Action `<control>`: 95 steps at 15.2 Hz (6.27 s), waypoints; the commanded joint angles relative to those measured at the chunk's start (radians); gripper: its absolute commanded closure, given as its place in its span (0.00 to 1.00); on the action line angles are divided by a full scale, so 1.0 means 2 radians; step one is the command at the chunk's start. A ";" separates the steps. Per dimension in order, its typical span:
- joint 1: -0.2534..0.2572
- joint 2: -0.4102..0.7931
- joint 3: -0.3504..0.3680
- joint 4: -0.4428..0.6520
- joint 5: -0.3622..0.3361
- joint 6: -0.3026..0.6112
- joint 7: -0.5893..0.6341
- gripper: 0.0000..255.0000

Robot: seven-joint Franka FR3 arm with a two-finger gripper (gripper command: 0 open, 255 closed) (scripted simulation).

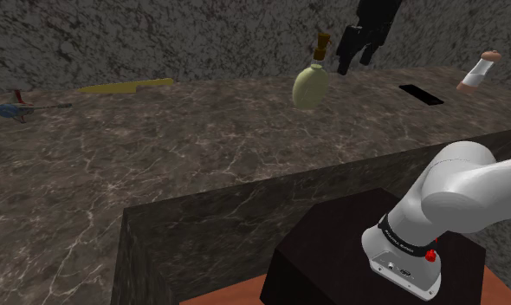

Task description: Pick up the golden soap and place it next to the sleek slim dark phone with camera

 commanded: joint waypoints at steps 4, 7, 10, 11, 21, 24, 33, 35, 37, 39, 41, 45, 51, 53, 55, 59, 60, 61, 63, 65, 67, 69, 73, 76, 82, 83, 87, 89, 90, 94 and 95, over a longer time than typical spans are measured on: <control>-0.005 0.048 -0.024 0.037 -0.007 0.015 -0.023 0.00; -0.008 0.098 -0.048 0.080 -0.010 0.025 -0.047 0.00; -0.011 0.149 -0.071 0.128 -0.007 0.032 -0.072 0.00; -0.011 0.167 -0.078 0.145 -0.005 0.033 -0.080 0.00; -0.018 0.277 -0.123 0.242 0.020 0.049 -0.134 0.00; -0.018 0.274 -0.123 0.218 0.019 0.070 -0.133 0.00; -0.018 0.272 -0.123 0.206 0.018 0.080 -0.133 0.00; -0.018 0.272 -0.123 0.206 0.018 0.080 -0.133 1.00; -0.018 0.272 -0.123 0.206 0.018 0.080 -0.133 1.00; -0.018 0.272 -0.123 0.206 0.018 0.080 -0.133 1.00; -0.018 0.272 -0.123 0.206 0.018 0.080 -0.133 1.00; -0.018 0.275 -0.123 0.222 0.019 0.067 -0.133 1.00; -0.017 0.287 -0.124 0.275 0.022 0.025 -0.136 1.00; -0.017 0.292 -0.124 0.294 0.023 0.011 -0.137 1.00; -0.017 0.297 -0.124 0.314 0.025 -0.004 -0.138 1.00; -0.021 0.295 -0.130 0.332 0.024 -0.023 -0.148 1.00; -0.025 0.286 -0.135 0.322 0.021 -0.023 -0.157 1.00; -0.029 0.277 -0.141 0.314 0.018 -0.023 -0.167 1.00; -0.037 0.260 -0.152 0.299 0.011 -0.023 -0.186 1.00; -0.045 0.245 -0.164 0.287 0.005 -0.025 -0.205 1.00; -0.054 0.232 -0.176 0.277 -0.002 -0.026 -0.225 1.00; -0.062 0.220 -0.190 0.270 -0.009 -0.028 -0.246 1.00; -0.077 0.204 -0.218 0.262 -0.022 -0.033 -0.290 1.00; -0.088 0.197 -0.243 0.263 -0.031 -0.037 -0.325 1.00; -0.105 0.198 -0.299 0.279 -0.045 -0.043 -0.400 1.00; -0.108 0.200 -0.309 0.284 -0.046 -0.044 -0.413 1.00; -0.115 0.217 -0.356 0.309 -0.046 -0.047 -0.469 1.00; -0.117 0.230 -0.383 0.325 -0.042 -0.049 -0.500 1.00; -0.118 0.240 -0.401 0.336 -0.038 -0.050 -0.520 1.00; -0.123 0.224 -0.394 0.296 -0.048 -0.023 -0.512 1.00; -0.124 0.220 -0.393 0.286 -0.050 -0.016 -0.510 1.00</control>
